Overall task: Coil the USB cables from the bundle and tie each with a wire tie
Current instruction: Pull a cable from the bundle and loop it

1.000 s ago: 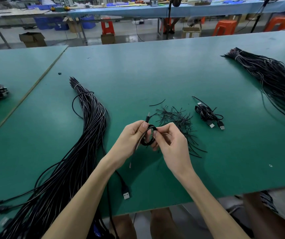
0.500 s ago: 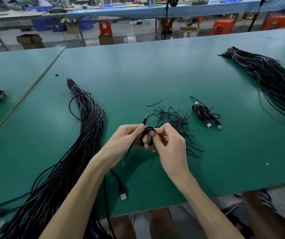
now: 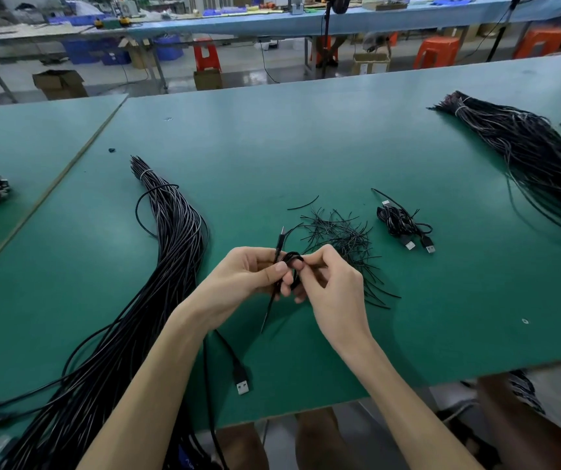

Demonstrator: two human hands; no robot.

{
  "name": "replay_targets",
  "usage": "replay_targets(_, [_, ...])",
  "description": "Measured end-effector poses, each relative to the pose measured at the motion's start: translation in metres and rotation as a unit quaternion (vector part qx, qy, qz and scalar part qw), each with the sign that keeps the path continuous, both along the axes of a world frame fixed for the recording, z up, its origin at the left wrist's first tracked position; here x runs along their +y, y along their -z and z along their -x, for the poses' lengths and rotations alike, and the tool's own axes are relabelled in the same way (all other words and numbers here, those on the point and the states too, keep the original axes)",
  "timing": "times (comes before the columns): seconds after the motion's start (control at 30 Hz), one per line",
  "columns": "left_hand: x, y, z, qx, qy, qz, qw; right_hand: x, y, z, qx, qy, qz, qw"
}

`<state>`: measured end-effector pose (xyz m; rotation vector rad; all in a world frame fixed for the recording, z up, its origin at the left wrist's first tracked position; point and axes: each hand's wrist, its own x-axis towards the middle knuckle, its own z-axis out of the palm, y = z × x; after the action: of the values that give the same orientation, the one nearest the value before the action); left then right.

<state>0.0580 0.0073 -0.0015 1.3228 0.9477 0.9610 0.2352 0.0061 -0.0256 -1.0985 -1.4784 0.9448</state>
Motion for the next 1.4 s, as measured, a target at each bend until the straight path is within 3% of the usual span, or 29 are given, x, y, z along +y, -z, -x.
replay_targets(0.17, [0.002,0.002,-0.002,0.031,-0.048,-0.047,0.997,0.001,-0.001,0.0,0.005,-0.015,-0.014,1.0])
replay_targets(0.63, [0.001,0.002,-0.01,0.113,0.028,-0.091,0.989,0.003,0.001,-0.001,0.002,-0.015,-0.042,0.999])
replay_targets(1.4, [0.001,0.003,-0.015,0.098,0.026,-0.113,0.988,0.0,-0.004,-0.002,0.023,-0.024,-0.012,0.999])
